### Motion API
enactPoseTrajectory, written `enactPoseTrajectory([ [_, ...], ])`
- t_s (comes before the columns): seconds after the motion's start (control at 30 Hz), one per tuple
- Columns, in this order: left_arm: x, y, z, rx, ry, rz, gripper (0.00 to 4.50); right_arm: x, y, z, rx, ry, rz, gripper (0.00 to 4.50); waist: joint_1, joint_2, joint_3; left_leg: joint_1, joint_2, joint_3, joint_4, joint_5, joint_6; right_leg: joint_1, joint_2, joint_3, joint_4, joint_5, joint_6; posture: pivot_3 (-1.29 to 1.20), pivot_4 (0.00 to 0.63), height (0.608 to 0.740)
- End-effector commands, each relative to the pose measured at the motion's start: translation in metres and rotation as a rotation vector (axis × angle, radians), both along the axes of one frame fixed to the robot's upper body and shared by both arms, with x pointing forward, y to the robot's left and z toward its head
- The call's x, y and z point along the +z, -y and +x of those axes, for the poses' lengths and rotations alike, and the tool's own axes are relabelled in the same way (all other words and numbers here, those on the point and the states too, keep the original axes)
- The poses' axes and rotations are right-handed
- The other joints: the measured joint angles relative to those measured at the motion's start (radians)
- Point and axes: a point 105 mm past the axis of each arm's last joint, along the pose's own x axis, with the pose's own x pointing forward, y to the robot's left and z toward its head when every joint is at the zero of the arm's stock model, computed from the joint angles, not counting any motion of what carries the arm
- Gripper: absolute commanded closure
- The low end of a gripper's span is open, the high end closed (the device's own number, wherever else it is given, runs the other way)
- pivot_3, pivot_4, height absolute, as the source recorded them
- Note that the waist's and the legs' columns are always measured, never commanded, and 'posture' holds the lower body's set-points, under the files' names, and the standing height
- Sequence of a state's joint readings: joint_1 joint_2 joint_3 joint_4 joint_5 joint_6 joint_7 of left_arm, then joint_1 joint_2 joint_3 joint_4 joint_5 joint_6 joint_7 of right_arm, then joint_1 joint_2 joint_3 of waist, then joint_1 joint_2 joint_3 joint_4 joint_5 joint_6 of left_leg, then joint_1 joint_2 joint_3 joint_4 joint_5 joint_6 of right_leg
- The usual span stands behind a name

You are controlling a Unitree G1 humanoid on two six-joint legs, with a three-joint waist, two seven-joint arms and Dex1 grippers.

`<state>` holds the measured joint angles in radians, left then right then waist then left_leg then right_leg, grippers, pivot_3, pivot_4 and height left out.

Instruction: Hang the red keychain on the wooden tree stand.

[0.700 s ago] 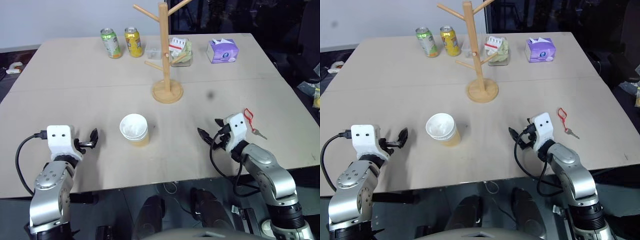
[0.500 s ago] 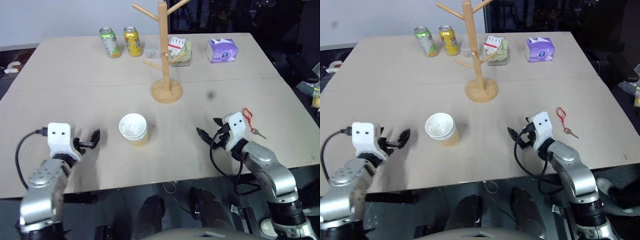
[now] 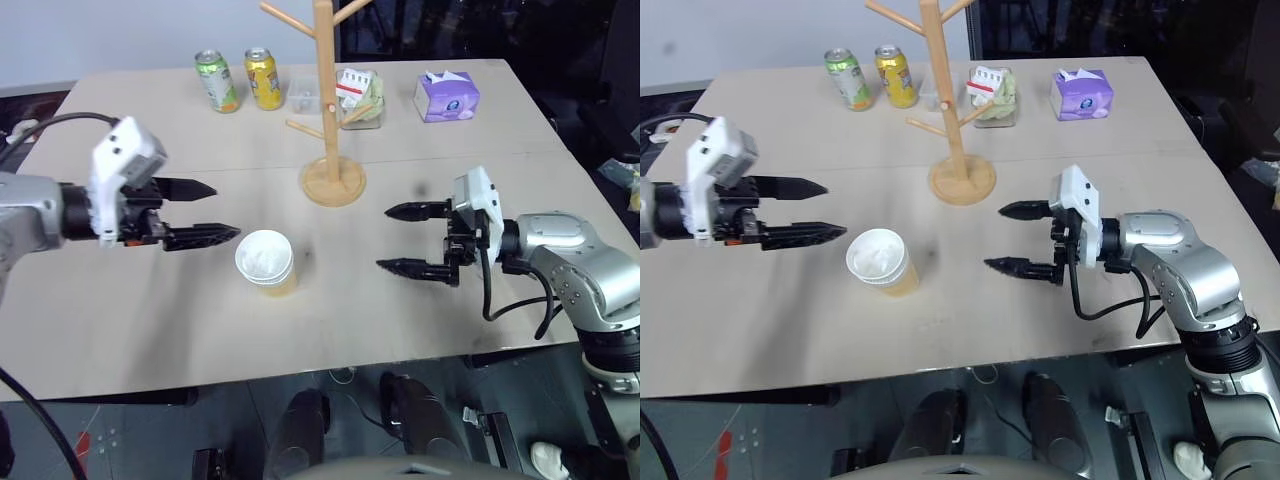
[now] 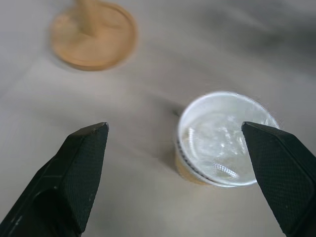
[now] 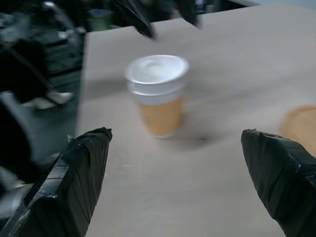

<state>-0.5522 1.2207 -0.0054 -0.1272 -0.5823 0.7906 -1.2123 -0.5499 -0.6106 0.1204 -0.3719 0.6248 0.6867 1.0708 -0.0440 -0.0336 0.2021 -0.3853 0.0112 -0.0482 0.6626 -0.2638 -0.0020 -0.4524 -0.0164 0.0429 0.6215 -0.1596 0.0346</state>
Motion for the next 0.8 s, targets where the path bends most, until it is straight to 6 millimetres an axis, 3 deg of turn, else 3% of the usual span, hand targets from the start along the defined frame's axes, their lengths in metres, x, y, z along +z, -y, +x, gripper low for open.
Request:
enactPoseTrajectory([
  [0.03, -0.008, 0.0, 0.004, -0.08, -0.006, 0.107, 0.07, 0.015, -0.008, -0.013, 0.061, 0.048, 0.02, 0.0, -0.002, 0.0, 0.0, 0.0, 0.0, 0.0, 0.0, 0.0, 0.0, 0.0, 0.0, 0.0, 0.0, 0.0, 0.0, 0.0, 0.15, 0.74],
  [0.27, -0.029, 0.009, 0.022, -0.205, -0.032, 0.202, 0.07, 0.022, -0.017, -0.023, 0.048, 0.06, 0.053, 0.0, 0.004, 0.0, 0.0, -0.001, 0.0, 0.0, 0.006, 0.0, 0.0, 0.0, 0.0, 0.001, 0.004, -0.001, -0.001, 0.0, 0.15, 0.74],
  [0.33, -0.032, 0.014, 0.024, -0.248, -0.037, 0.203, 0.45, 0.021, -0.017, -0.025, 0.032, 0.061, 0.055, 0.0, 0.004, 0.0, 0.0, -0.002, -0.001, 0.001, 0.007, 0.0, 0.0, 0.0, -0.001, 0.001, 0.004, -0.001, -0.001, 0.0, 0.15, 0.74],
  [0.4, -0.032, 0.017, 0.025, -0.271, -0.037, 0.201, 1.13, 0.021, -0.016, -0.026, 0.017, 0.06, 0.054, 0.0, 0.004, 0.0, 0.0, -0.002, -0.001, 0.0, 0.007, 0.0, 0.0, 0.0, -0.001, 0.001, 0.004, -0.001, -0.001, 0.0, 0.15, 0.74],
  [0.63, -0.028, 0.021, 0.029, -0.293, -0.031, 0.202, 4.39, 0.021, -0.013, -0.024, -0.02, 0.066, 0.057, 0.0, 0.002, 0.0, 0.0, -0.001, 0.0, 0.0, 0.007, 0.0, 0.0, 0.0, 0.0, 0.001, 0.004, -0.001, -0.001, 0.0, 0.15, 0.74],
  [0.8, -0.025, 0.007, 0.03, -0.217, -0.029, 0.185, 4.46, 0.019, -0.012, -0.02, -0.042, 0.063, 0.061, 0.0, 0.002, 0.0, 0.0, -0.001, 0.0, 0.0, 0.007, 0.0, 0.0, 0.0, 0.0, 0.001, 0.005, 0.0, 0.0, 0.0, 0.15, 0.74],
])
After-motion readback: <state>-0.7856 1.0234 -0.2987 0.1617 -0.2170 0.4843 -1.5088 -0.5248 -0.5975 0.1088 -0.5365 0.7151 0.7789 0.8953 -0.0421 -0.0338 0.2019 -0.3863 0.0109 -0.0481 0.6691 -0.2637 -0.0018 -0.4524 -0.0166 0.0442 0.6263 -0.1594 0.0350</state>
